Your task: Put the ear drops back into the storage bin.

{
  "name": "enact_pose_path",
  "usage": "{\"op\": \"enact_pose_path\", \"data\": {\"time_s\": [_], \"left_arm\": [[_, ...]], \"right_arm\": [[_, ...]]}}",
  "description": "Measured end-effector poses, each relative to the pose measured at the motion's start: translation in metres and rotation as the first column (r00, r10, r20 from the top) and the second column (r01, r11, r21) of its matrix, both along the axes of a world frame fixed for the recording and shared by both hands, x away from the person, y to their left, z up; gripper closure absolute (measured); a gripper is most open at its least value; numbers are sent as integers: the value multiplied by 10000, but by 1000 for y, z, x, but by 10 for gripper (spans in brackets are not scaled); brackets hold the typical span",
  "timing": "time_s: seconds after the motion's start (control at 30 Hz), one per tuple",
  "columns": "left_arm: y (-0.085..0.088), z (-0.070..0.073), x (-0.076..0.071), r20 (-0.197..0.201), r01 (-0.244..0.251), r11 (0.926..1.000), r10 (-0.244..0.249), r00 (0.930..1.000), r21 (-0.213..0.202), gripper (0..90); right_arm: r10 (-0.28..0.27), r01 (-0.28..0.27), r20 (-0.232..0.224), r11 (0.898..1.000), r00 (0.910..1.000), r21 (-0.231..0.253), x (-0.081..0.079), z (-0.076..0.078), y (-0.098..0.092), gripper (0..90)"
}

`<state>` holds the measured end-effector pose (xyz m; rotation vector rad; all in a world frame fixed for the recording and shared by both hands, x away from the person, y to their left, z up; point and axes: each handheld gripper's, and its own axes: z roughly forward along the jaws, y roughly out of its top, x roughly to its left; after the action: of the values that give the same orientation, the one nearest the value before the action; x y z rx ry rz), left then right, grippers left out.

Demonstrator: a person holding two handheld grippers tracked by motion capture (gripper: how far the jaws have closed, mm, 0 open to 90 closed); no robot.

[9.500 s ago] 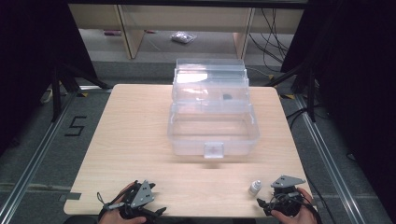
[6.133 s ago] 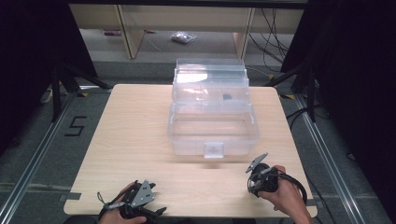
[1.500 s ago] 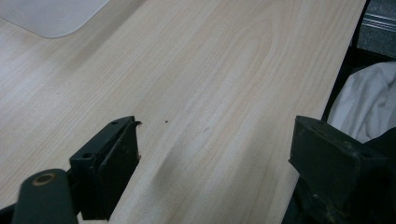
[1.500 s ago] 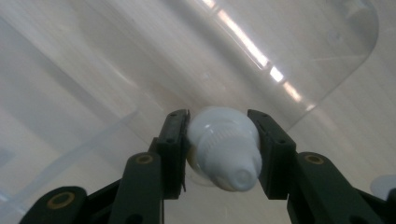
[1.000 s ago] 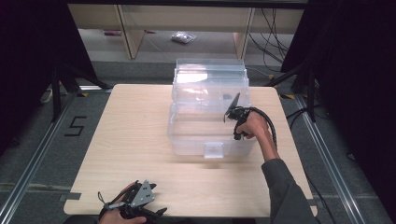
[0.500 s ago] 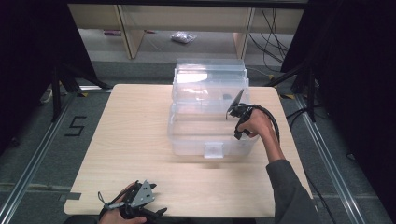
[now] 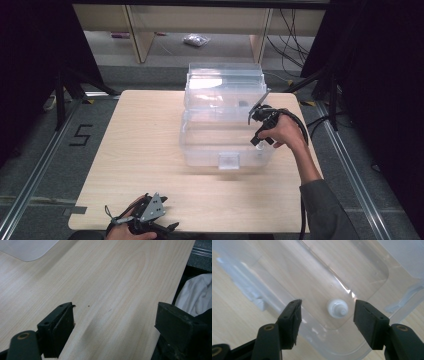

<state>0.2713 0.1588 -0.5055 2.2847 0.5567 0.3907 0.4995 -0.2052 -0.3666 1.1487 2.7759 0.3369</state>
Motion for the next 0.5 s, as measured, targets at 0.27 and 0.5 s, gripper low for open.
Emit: {"op": "enact_pose_path", "data": {"time_s": [0.27, 0.5], "left_arm": [[0, 0, 0, 29, -117, 9999, 118, 9999, -113, 151], [0, 0, 0, -7, -49, 10000, 49, 10000, -55, 151]], "right_arm": [[-18, 1, 231, 9974, 9997, 724, -19, 10, -1, 340], [21, -88, 622, 9942, 9981, 1070, -31, 13, -2, 287]]}}
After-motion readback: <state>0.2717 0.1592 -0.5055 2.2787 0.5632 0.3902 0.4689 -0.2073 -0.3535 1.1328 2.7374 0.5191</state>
